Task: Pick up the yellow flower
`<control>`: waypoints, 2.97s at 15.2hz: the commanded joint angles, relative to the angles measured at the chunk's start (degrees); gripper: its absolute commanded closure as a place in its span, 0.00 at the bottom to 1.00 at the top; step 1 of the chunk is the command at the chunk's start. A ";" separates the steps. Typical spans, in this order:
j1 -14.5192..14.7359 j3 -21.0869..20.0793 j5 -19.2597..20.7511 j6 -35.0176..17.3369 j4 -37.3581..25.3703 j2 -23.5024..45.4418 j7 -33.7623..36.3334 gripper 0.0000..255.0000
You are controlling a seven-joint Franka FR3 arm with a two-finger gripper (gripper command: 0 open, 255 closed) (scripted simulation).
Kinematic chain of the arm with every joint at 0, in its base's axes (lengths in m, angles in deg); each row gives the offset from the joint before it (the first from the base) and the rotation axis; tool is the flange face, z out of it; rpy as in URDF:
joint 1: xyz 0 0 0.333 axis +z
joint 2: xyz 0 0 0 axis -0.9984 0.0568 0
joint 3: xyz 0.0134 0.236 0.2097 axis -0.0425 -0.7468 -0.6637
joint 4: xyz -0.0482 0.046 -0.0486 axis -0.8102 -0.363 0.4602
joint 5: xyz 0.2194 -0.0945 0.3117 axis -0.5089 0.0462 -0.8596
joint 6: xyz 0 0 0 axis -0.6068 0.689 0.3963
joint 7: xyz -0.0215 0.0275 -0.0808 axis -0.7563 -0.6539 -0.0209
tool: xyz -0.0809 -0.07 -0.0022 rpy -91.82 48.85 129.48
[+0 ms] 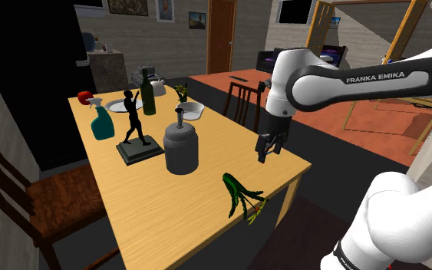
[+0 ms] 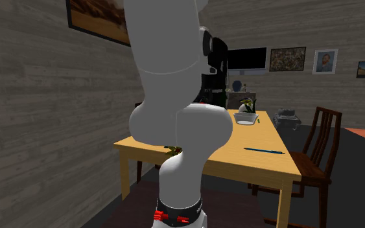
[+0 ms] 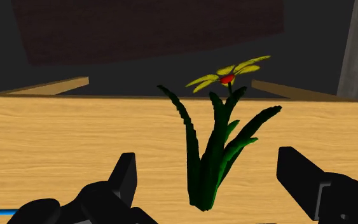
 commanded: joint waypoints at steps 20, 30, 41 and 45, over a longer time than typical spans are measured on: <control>5.44 -0.18 -5.87 -29.44 10.85 17.57 -4.78 1.00; 5.25 -0.24 -5.55 -27.37 10.13 16.21 -4.47 1.00; 4.68 -0.61 -4.43 -16.81 5.50 10.22 -2.98 1.00; 4.61 -0.66 -4.28 -14.85 4.42 9.34 -2.75 1.00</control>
